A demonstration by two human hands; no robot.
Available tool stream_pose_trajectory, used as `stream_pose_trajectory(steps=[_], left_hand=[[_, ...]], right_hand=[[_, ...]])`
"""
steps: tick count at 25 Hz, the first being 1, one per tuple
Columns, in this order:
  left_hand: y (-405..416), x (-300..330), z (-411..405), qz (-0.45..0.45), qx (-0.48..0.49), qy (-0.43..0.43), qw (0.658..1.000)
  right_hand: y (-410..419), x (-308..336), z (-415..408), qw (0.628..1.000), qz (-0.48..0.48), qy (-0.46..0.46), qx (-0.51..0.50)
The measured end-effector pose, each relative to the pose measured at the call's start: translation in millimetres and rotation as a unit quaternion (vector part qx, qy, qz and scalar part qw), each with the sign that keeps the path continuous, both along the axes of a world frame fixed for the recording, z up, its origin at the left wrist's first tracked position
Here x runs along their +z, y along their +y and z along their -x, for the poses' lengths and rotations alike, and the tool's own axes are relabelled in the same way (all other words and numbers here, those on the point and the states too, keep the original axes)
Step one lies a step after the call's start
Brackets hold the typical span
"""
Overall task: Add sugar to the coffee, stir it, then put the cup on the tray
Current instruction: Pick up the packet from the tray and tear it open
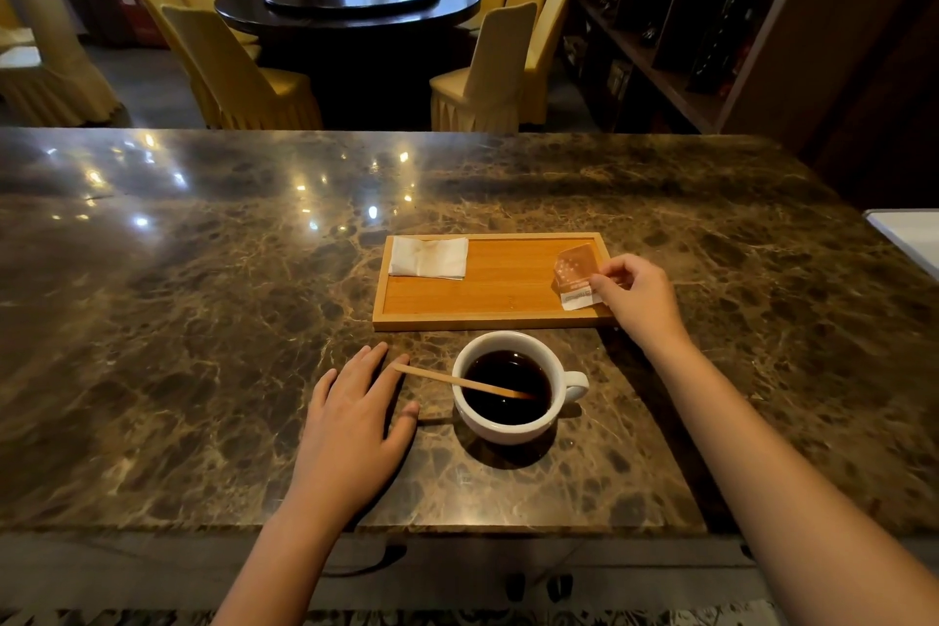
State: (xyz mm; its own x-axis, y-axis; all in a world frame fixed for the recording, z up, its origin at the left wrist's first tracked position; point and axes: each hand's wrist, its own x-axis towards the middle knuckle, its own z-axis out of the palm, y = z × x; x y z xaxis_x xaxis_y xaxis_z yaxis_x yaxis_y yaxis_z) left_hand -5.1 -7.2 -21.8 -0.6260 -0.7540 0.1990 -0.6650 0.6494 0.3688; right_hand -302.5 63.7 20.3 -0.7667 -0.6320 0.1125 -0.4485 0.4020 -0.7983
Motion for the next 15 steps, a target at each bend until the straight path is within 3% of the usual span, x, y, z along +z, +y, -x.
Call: stream_pose_trajectory(steps=[6,11,15], left_hand=[[0.5,1.9,0.4,0.000,-0.002,0.000,1.000],[0.6,2.4,0.2,-0.002,-0.002,-0.004,1.000],[0.8,2.3,-0.2,-0.003,-0.003,-0.006,1.000]], right_hand=[[25.5,14.6,0.6,0.982,0.113,-0.149,-0.026],[42.1,29.2,-17.9,0.918,0.235,-0.319,-0.004],[47.6,43.4,-36.7,0.899,0.271,-0.341,0.046]])
